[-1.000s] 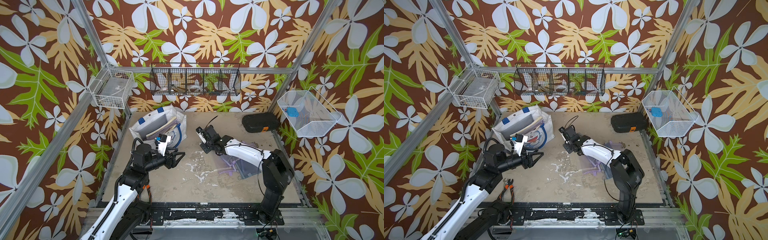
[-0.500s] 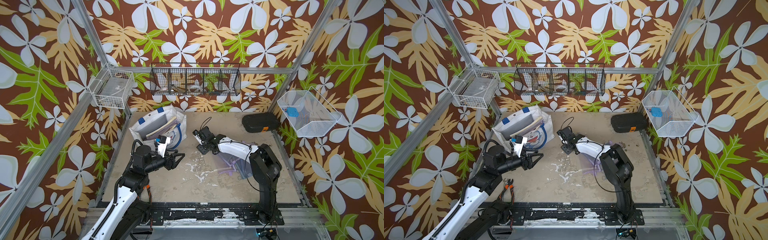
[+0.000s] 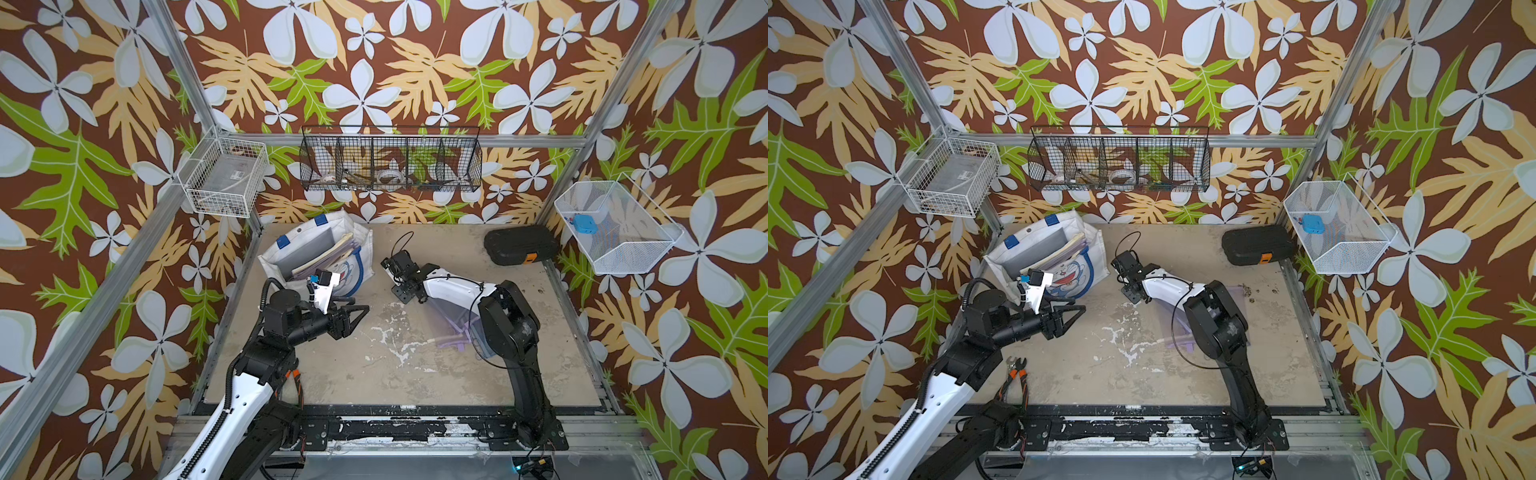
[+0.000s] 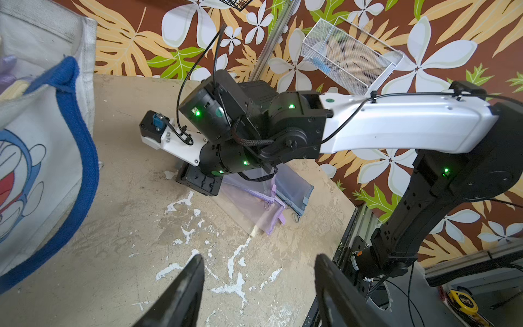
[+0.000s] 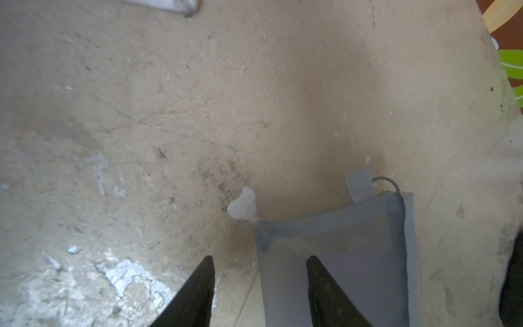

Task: Put the pencil pouch into the canvas bag
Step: Pick up the pencil case from the pencil case.

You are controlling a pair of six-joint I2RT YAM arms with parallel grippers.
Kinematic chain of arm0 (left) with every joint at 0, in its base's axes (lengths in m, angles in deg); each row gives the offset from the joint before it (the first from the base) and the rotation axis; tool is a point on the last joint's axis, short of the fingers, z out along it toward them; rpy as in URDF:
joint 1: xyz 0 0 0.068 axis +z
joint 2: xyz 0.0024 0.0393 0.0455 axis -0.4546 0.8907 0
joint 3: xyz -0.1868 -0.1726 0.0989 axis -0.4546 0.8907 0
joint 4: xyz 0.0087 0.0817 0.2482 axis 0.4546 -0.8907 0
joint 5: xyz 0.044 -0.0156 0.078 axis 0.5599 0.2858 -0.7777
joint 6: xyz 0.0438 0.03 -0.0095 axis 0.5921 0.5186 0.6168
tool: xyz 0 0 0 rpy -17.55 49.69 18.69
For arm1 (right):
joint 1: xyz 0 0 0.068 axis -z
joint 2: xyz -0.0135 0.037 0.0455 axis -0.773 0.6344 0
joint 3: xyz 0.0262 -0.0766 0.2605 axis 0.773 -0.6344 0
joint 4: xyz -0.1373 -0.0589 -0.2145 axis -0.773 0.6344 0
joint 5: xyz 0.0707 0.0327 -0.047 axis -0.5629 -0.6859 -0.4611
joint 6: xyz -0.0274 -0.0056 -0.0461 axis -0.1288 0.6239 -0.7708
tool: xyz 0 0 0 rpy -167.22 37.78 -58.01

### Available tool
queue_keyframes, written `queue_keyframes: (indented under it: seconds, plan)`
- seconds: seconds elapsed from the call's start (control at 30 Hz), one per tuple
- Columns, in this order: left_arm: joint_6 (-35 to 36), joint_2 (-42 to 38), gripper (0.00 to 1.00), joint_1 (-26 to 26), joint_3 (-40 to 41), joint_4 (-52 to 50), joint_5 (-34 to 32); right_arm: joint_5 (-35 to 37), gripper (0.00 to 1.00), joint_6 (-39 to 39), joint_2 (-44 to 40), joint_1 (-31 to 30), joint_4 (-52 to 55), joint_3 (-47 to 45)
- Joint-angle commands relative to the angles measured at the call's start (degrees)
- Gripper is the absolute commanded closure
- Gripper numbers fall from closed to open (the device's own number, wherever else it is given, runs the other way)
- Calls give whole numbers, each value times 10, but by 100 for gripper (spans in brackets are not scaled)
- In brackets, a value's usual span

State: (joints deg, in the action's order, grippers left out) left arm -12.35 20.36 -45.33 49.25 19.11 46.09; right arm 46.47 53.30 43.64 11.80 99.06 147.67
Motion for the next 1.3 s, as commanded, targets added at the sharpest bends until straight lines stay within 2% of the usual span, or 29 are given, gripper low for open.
queue_keyframes:
  seconds: [0.0, 0.17, 0.33, 0.57, 0.7, 0.9, 1.1, 1.27]
  plan:
    - [1, 0, 36, 0, -4, 10, 8, 36, 48, -10, 12, 1, -2, 3]
    - [-5, -1, 37, 0, -4, 7, 8, 37, 55, -10, 30, 2, -8, 16]
    - [-5, -1, 37, 0, -4, 8, 7, 33, 80, -9, 43, 3, -4, 33]
    - [-2, 2, 37, 0, -3, 8, 5, -2, 100, 2, 14, 3, -5, 10]
    - [2, -1, 37, 0, 3, 8, 4, -40, 100, 12, -54, -3, -3, -19]
    - [10, -6, 36, 0, 17, 20, 11, -151, 100, 18, -199, -2, -17, -100]
    - [-92, -37, 37, 0, 106, 232, 114, -288, 100, -1, -354, -2, -76, -205]
    - [-90, -31, 36, 0, 119, 260, 133, -359, 100, -20, -431, -6, -67, -219]
